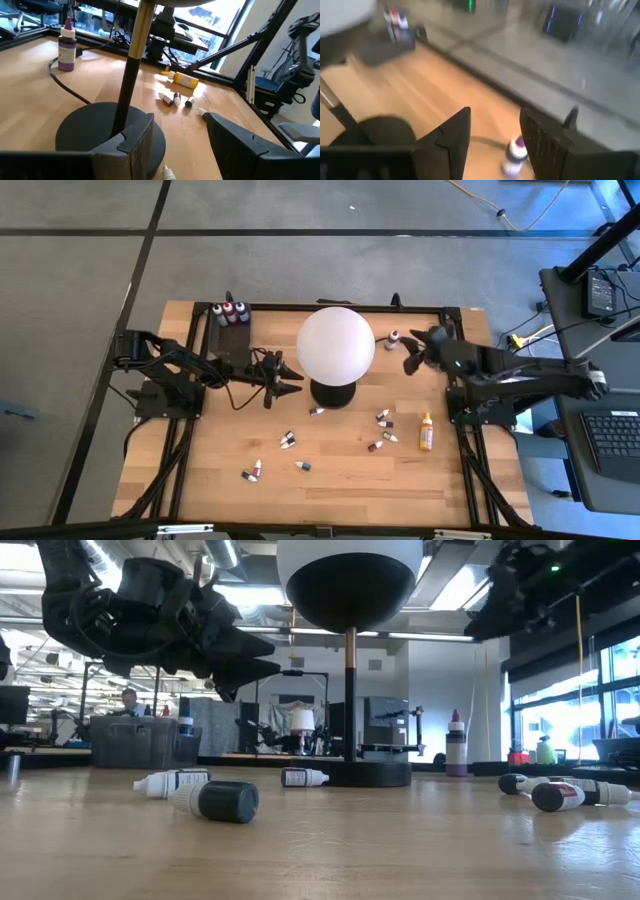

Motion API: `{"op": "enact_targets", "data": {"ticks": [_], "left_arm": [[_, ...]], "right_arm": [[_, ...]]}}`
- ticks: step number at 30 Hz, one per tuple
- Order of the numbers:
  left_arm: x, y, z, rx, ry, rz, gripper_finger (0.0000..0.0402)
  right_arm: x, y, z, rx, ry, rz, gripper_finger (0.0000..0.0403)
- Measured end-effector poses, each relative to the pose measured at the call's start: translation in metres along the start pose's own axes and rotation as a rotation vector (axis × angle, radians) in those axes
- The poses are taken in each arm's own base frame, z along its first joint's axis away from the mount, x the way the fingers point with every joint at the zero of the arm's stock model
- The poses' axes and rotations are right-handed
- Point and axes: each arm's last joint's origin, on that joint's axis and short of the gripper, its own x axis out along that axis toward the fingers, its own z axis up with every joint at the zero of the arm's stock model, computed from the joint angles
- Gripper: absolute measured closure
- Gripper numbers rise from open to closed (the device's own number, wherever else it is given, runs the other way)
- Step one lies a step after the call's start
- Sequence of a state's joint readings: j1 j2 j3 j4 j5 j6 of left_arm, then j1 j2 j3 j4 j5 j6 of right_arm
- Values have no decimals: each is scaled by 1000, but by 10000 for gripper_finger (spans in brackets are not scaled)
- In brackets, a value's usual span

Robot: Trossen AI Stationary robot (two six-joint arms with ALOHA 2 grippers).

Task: Pick & Place food coloring
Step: Put the big violet food coloring bottle into the black container

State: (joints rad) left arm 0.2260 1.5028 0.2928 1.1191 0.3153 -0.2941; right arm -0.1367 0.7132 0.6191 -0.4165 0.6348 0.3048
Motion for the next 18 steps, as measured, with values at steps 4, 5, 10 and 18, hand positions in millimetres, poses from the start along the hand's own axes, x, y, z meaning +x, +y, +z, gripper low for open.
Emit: {"op": "enact_targets", "data": {"ticks": [4, 5, 10, 18], "left_arm": [[0, 0, 0, 0, 1, 0, 224], [0, 0, 0, 0, 1, 0, 224], [0, 0, 0, -9, 1, 0, 222], [0, 1, -4, -31, 39, 9, 223]], "right_arm": [[26, -12, 11, 22, 164, -37, 230], [32, -15, 13, 35, 189, -42, 230], [69, -35, 11, 59, 321, 0, 230], [107, -59, -1, -11, 420, -105, 230]]}}
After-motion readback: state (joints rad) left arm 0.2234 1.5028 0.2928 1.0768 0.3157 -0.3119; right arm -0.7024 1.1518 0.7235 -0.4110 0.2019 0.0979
